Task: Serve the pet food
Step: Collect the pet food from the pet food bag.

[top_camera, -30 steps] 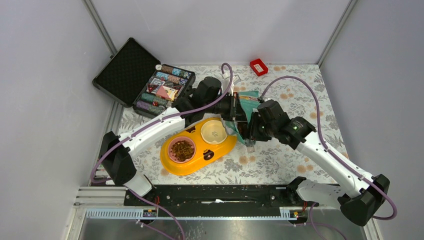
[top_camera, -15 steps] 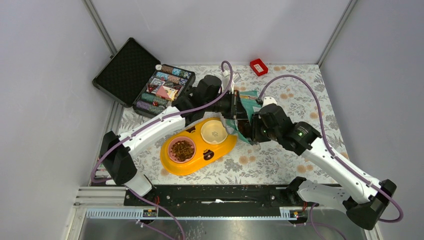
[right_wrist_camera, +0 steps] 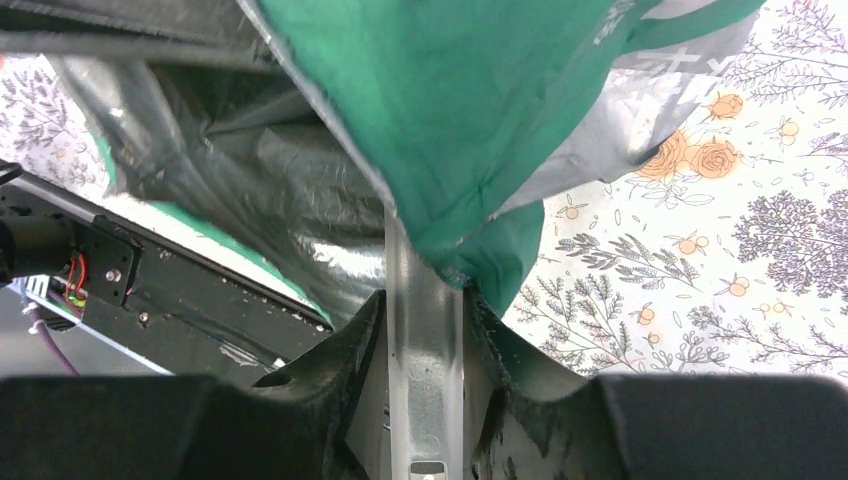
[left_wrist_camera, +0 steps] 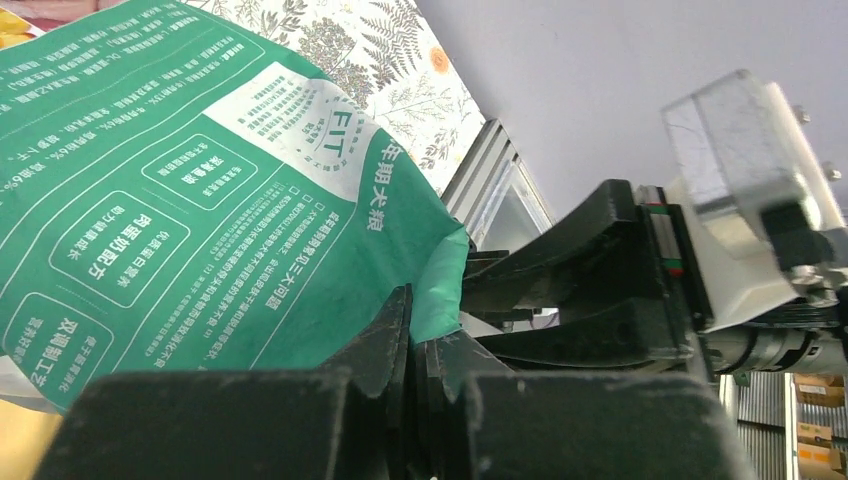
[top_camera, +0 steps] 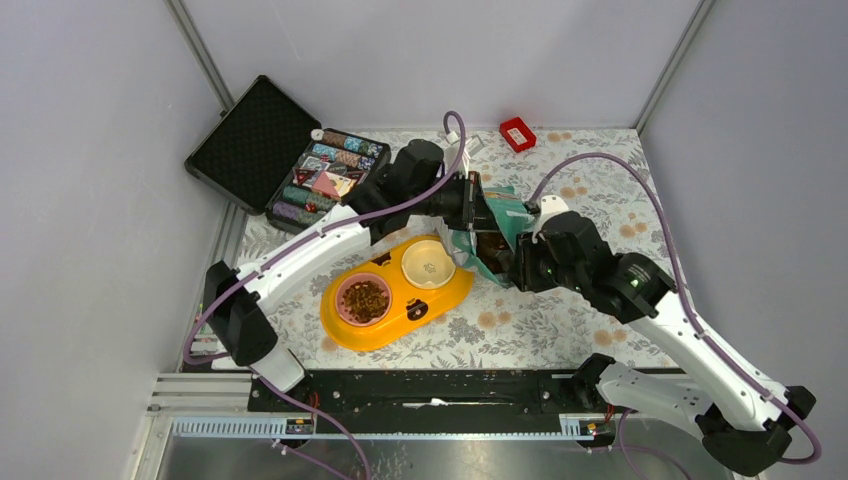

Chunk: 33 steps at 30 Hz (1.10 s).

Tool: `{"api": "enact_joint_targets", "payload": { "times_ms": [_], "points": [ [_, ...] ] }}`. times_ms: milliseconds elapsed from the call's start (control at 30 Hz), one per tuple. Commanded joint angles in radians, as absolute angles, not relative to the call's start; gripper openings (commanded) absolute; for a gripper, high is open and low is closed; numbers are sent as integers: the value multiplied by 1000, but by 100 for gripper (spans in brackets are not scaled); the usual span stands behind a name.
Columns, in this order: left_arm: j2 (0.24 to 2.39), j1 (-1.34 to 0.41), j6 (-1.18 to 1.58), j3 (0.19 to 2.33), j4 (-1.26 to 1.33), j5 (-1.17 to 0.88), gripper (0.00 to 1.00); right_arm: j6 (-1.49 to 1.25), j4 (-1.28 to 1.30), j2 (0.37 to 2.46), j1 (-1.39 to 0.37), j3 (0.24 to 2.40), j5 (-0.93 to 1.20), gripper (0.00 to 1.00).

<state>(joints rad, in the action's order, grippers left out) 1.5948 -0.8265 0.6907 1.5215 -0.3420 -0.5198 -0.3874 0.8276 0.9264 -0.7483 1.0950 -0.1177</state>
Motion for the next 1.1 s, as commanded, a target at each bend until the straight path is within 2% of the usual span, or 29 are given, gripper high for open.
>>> {"api": "enact_joint_targets", "payload": {
  "times_ms": [0,700,1067],
  "points": [
    [1538,-815,726,1657,-226,-684,0,-331,918,889,-747,1189,-166,0],
    [1613,-763,733,1755,-233,-705,0,-247,1156,879,-787,1377,-79,0],
    [1651,-760,740,1786,-232,-697,0,-233,1233,942,-824,1520,-54,0]
  ]
}}
